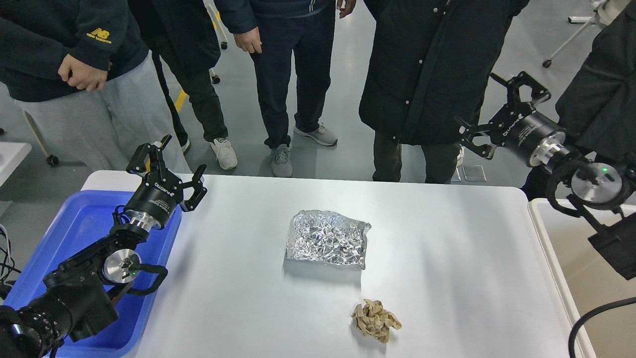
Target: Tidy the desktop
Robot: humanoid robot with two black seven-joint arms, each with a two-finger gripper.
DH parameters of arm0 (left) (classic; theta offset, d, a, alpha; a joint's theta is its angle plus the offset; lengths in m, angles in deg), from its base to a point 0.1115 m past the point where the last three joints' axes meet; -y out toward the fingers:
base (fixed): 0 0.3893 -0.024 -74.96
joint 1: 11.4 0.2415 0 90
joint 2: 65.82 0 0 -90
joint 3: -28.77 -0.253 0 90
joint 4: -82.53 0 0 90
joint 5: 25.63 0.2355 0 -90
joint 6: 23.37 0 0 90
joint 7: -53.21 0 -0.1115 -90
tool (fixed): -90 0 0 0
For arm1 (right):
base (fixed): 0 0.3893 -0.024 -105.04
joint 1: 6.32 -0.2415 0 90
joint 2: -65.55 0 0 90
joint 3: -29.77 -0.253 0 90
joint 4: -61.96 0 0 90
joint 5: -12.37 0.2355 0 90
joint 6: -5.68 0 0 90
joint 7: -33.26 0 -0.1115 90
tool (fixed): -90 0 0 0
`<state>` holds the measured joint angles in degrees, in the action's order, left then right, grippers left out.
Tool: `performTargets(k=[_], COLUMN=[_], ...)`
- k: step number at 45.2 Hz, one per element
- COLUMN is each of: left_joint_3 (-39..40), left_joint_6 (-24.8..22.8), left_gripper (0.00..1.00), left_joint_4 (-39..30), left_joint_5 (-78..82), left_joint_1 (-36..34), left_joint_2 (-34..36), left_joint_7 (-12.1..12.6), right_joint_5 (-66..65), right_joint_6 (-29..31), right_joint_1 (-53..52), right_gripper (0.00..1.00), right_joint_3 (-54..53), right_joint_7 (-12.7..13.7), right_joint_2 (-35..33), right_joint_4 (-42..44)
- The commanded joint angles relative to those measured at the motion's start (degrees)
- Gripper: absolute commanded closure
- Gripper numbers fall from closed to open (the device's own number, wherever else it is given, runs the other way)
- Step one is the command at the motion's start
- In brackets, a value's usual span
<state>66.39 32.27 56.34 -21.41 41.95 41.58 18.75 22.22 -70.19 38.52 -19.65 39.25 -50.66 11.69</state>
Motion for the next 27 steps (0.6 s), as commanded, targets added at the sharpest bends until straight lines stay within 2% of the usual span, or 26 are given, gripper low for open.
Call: performTargets(k=[1,27], left_joint_3=[0.0,0.0], left_joint_6=[0.0,0.0], left_gripper=[0.0,0.0], left_joint_4=[0.0,0.0], left_joint_5=[0.0,0.0], left_joint_1=[0.0,0.0], left_joint_2=[0.0,0.0], left_joint_7=[0.0,0.0], right_joint_5=[0.0,-0.1], right_joint_6=[0.9,3.1], right_joint_1=[2.3,9.1], right_gripper=[0.0,0.0], right_joint_3=[-1.2,-1.2], right_joint_7=[0.0,0.0], right_joint_2=[5.7,9.6], right_joint_4=[-0.8,0.5])
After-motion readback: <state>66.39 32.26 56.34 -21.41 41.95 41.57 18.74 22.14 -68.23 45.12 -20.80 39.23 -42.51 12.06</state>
